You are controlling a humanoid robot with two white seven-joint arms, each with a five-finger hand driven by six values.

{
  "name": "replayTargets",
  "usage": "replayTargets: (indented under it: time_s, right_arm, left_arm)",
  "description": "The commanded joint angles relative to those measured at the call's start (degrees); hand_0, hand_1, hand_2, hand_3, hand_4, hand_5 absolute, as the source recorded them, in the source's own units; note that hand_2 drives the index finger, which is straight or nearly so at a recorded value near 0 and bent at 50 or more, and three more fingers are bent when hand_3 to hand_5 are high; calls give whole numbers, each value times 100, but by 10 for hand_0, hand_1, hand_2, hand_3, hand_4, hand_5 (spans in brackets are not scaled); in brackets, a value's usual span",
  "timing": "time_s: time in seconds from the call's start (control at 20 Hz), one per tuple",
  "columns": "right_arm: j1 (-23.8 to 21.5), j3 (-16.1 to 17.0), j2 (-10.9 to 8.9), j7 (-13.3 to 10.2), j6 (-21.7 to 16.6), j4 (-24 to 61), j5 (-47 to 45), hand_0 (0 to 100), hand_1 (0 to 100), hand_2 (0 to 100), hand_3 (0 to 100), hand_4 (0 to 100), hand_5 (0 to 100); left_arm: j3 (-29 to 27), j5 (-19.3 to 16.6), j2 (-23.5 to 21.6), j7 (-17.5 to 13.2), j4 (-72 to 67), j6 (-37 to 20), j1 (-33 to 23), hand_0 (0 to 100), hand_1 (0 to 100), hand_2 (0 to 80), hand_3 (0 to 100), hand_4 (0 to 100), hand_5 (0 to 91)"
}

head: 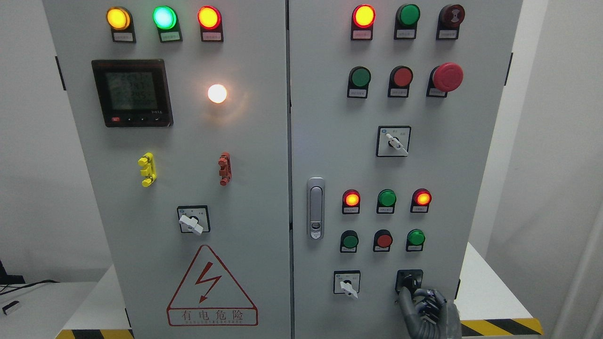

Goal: Trip black knob to open circuit
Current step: 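Twist the black knob with the right hand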

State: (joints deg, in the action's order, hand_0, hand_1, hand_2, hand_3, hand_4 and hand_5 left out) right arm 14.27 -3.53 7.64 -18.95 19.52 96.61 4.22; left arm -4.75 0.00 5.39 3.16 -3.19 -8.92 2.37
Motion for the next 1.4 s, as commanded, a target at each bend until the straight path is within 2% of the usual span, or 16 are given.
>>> replayTargets:
  time_s: [0.0, 0.7, 0.85, 1.35]
  right_arm:
    - [6, 1, 0, -3, -18, 7, -26, 417, 685, 633, 905, 902, 983]
    - [6, -51, 0, 6, -9, 7, -262, 424, 688, 637, 906, 905, 986]
    - [6, -51, 0, 6, 157, 25, -299, 424, 688, 637, 907, 907, 986]
    - [41, -51, 0, 6, 158, 25, -307, 425, 689, 637, 907, 908, 986]
  left_arm:
    - [0, -176, 6, 0, 2, -4, 0, 120, 389, 0, 0, 0, 0]
    - [0, -176, 6, 0, -6, -4, 0, 120, 389, 0, 0, 0, 0]
    - [0, -176, -3, 0, 2, -4, 0, 120, 389, 0, 0, 0, 0]
    - [0, -176, 6, 0, 2, -4, 0, 120, 389, 0, 0, 0, 0]
